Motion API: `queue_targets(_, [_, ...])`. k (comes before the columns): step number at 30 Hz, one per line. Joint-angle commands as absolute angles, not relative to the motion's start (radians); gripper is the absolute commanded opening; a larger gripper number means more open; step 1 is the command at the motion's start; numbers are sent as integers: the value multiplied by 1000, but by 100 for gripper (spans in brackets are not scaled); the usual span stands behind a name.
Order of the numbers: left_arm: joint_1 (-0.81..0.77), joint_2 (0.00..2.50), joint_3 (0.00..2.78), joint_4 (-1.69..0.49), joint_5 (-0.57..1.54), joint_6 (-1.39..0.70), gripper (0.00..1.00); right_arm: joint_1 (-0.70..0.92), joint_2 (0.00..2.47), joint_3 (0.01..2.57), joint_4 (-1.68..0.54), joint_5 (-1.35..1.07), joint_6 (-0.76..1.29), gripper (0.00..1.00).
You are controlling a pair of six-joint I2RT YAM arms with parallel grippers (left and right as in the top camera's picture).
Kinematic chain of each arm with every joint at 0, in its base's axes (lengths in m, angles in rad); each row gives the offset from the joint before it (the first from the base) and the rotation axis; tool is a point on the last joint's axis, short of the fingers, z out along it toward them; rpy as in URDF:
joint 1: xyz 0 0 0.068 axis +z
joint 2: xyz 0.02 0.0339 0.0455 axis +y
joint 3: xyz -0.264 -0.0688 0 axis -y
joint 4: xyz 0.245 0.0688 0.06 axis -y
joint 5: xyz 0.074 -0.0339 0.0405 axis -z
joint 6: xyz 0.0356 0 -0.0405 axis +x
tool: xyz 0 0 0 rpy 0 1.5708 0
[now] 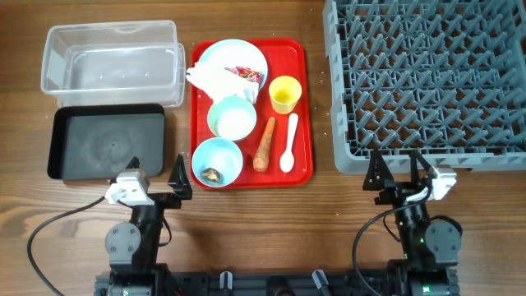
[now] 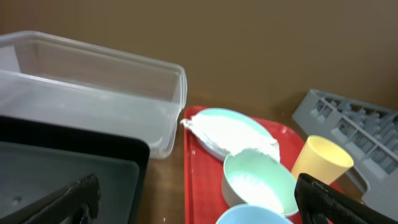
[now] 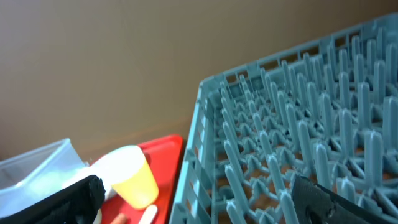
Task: Sort waste into correct bins and load items into the dishwasher rack
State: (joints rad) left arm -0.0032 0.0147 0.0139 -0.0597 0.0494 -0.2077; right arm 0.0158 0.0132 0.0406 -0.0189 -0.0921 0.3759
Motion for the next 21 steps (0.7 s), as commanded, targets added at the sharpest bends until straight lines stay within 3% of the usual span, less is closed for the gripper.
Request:
queue_targets(1, [5,7,6,25,36,-218,100,14,10,37,44,-76,365,100])
queue_targets(7, [5,11,107,30,36,-329,100,14,10,123,171,-107,260,100])
queue_targets(13, [5,306,460,-106,125,-264,100,14,177,374,160,-212,144,100])
queue_targets(21, [4,905,1110,-514,260,-160,100,14,615,909,-329,-268,130,100])
